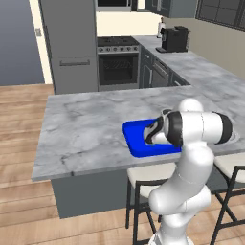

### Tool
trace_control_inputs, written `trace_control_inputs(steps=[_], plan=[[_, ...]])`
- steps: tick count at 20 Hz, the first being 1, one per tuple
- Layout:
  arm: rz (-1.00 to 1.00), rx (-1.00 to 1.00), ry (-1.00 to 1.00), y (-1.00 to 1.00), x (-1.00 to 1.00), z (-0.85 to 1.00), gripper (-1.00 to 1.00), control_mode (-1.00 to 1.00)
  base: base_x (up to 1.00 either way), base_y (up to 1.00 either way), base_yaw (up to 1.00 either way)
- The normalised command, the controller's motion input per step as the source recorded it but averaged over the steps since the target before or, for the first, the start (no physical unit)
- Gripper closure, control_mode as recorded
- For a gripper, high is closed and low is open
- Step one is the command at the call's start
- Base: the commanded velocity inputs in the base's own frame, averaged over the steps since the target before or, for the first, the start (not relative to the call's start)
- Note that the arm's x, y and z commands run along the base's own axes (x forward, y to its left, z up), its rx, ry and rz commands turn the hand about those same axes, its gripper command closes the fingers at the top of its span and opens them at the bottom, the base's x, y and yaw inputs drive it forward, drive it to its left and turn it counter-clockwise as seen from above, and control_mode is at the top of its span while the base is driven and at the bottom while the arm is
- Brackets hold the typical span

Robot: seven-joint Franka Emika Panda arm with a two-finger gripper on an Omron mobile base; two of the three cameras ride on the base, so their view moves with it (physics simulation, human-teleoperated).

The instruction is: Create a steak meal by picking up the steak and asparagus from the tray and placing them on the plate. Leave the apple on the tray.

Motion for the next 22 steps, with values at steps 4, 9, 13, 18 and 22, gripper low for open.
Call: trace_control_inputs(steps=[4, 9, 13, 18, 22], plan=[[0.00, 0.00, 0.00, 0.00, 0.40, -0.17, -1.00, -1.00, 0.00, 0.00, 0.00], [0.00, 0.00, 0.00, 0.00, 0.40, -0.18, -1.00, -1.00, 0.00, 0.00, 0.00], [0.00, 0.00, 0.00, 0.00, 0.20, -0.50, 1.00, -1.00, 0.00, 0.00, 0.00], [0.01, 0.04, -0.05, -0.08, -0.15, -0.21, 1.00, -1.00, 0.00, 0.00, 0.00], [0.00, 0.11, -0.08, -0.18, -0.38, 0.27, 1.00, -1.00, 0.00, 0.00, 0.00]])
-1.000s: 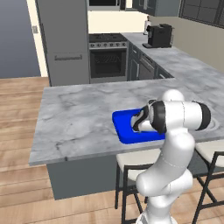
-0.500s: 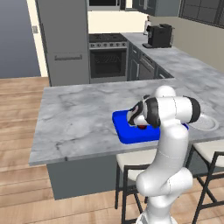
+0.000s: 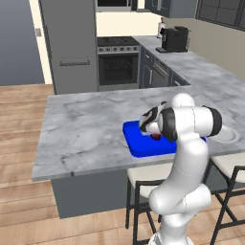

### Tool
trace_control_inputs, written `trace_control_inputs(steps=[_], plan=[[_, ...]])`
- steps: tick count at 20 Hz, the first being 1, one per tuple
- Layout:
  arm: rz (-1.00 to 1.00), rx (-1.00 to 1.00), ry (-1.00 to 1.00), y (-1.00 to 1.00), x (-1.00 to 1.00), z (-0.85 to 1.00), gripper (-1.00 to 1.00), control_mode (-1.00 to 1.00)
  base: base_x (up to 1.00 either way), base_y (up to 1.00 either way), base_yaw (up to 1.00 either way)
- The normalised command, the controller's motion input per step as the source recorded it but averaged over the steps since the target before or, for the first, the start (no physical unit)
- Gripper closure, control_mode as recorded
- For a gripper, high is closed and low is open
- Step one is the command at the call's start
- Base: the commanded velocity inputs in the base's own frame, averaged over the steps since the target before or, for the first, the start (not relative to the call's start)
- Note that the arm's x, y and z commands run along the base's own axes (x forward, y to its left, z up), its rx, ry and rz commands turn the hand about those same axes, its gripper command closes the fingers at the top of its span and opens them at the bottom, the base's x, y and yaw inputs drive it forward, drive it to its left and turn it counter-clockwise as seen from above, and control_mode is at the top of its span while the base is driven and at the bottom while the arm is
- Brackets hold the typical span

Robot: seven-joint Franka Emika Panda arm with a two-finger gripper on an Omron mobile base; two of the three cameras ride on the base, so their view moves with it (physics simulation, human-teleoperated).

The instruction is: Create a steak meal by picking up the steak and asparagus from the tray and placing them on the plate. Leave the apple on the tray.

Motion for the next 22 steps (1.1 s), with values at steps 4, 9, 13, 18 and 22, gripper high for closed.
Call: trace_control_inputs(steps=[4, 9, 13, 18, 22], plan=[[0.00, 0.09, -0.13, -0.04, -0.34, 0.79, 1.00, -1.00, 0.00, 0.00, 0.00], [0.00, 0.03, -0.15, 0.00, -0.08, 0.99, 1.00, -1.00, 0.00, 0.00, 0.00], [0.00, -0.01, -0.04, 0.00, 0.00, 0.98, 1.00, -1.00, 0.00, 0.00, 0.00], [-0.07, -0.06, 0.07, -0.53, -0.11, 0.58, 1.00, -1.00, 0.00, 0.00, 0.00], [-0.19, -0.01, 0.13, -0.97, -0.26, 0.11, 1.00, -1.00, 0.00, 0.00, 0.00]])
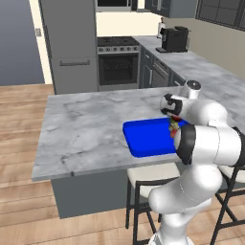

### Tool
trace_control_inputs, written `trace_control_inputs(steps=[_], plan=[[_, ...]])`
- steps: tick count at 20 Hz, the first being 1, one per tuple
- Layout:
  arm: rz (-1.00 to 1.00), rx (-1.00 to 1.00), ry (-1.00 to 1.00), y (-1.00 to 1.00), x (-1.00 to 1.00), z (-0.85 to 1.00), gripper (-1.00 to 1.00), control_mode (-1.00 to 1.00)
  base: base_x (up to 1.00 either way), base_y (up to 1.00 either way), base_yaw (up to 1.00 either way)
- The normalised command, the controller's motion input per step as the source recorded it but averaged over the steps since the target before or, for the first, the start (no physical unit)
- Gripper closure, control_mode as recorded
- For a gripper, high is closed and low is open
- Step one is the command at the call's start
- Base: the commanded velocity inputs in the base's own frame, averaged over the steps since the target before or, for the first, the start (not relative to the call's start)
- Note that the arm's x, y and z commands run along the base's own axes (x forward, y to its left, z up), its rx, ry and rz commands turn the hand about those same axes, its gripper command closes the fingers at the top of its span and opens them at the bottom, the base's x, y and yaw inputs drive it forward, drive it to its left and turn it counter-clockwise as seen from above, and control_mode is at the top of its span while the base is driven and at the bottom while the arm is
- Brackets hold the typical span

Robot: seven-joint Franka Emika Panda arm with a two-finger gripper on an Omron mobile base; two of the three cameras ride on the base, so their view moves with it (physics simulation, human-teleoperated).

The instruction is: Create a steak meal by picking up the steak and asparagus from the tray and placing them on the plate. Leave the apple on the tray.

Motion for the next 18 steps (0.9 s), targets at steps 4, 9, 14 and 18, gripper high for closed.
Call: trace_control_inputs(steps=[4, 9, 14, 18], plan=[[-0.25, 0.00, 0.09, -1.00, -0.29, 0.00, 1.00, -1.00, 0.00, 0.00, 0.00], [-0.24, 0.00, 0.07, -1.00, -0.25, -0.02, 1.00, -1.00, 0.00, 0.00, 0.00], [-0.23, 0.00, 0.09, -1.00, -0.16, -0.09, 1.00, -1.00, 0.00, 0.00, 0.00], [-0.17, 0.00, 0.03, -0.99, -0.02, -0.11, 1.00, -1.00, 0.00, 0.00, 0.00]])
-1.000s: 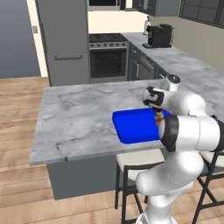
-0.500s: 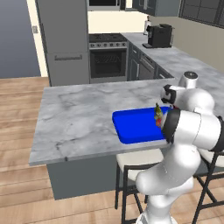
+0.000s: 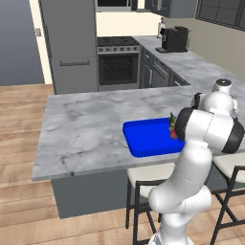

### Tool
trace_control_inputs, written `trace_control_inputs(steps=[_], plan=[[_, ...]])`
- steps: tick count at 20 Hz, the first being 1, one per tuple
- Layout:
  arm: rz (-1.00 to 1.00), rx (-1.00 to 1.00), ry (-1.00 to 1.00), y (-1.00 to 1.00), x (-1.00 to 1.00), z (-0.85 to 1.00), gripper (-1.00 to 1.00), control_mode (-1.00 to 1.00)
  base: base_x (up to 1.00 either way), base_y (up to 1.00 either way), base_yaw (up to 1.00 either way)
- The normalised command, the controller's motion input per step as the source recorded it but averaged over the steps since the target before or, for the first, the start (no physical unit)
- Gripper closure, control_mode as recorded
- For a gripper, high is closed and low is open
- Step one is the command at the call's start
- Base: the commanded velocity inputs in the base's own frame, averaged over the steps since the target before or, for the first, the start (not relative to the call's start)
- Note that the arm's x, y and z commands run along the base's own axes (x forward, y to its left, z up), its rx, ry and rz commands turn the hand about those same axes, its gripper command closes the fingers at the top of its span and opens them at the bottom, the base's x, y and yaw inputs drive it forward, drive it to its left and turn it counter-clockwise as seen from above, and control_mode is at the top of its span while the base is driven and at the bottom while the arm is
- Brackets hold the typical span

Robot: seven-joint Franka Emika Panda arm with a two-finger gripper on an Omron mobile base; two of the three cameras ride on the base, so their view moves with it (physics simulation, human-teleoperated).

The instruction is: Create a steak meal by picking up the steak and asparagus from the tray and placing them on the plate. Leave the apple on the tray.

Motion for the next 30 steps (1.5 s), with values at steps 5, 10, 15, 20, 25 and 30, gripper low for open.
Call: trace_control_inputs(steps=[5, 10, 15, 20, 25, 30], plan=[[-0.06, 0.00, 0.00, -0.76, 0.00, -0.25, 1.00, -1.00, 0.00, 0.00, 0.00], [0.00, 0.03, 0.00, -0.33, 0.01, -0.36, 1.00, -1.00, 0.00, 0.00, 0.00], [0.00, 0.06, 0.00, -0.36, 0.03, -0.35, 1.00, -1.00, 0.00, 0.00, 0.00], [0.00, 0.05, 0.02, -0.35, 0.12, -0.37, 1.00, -1.00, 0.00, 0.00, 0.00], [0.00, 0.06, 0.07, -0.40, 0.28, -0.27, 1.00, -1.00, 0.00, 0.00, 0.00], [0.00, 0.03, 0.07, -0.20, 0.33, -0.28, 1.00, -1.00, 0.00, 0.00, 0.00]])
